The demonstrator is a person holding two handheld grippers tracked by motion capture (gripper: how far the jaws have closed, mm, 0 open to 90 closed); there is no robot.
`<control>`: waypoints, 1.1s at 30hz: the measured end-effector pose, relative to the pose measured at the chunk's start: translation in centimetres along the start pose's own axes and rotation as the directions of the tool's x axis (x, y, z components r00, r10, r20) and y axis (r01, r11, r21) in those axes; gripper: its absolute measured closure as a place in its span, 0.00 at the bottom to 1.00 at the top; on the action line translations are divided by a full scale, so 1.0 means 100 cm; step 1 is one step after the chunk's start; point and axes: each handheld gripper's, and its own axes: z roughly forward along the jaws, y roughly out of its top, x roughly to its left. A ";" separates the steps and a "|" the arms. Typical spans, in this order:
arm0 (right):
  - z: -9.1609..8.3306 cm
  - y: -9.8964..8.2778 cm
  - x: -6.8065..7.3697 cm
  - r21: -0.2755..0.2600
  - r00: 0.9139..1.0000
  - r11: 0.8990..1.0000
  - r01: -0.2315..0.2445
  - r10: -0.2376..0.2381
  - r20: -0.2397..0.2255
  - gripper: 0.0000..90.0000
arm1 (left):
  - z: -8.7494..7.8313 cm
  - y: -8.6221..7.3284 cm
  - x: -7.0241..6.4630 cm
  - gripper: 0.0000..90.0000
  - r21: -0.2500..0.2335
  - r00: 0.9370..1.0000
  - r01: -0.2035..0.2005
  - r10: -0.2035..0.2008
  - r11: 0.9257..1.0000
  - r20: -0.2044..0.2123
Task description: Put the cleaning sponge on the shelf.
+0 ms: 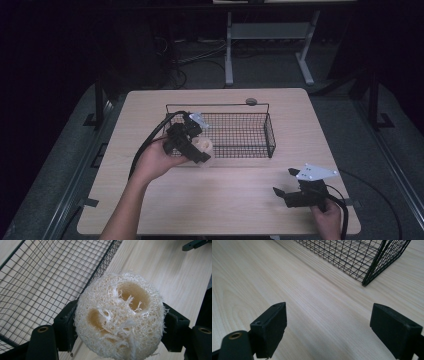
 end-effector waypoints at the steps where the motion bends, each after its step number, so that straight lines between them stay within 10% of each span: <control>1: 0.000 0.000 0.000 -0.001 1.000 1.000 -0.001 0.001 0.000 0.15 | -0.001 0.002 0.003 0.30 0.000 1.000 0.005 -0.005 1.000 -0.002; 33: -0.002 -0.001 -0.002 -0.003 1.000 1.000 -0.008 0.008 -0.001 0.15 | -0.004 0.030 0.043 0.30 -0.025 0.998 0.058 -0.059 0.998 -0.017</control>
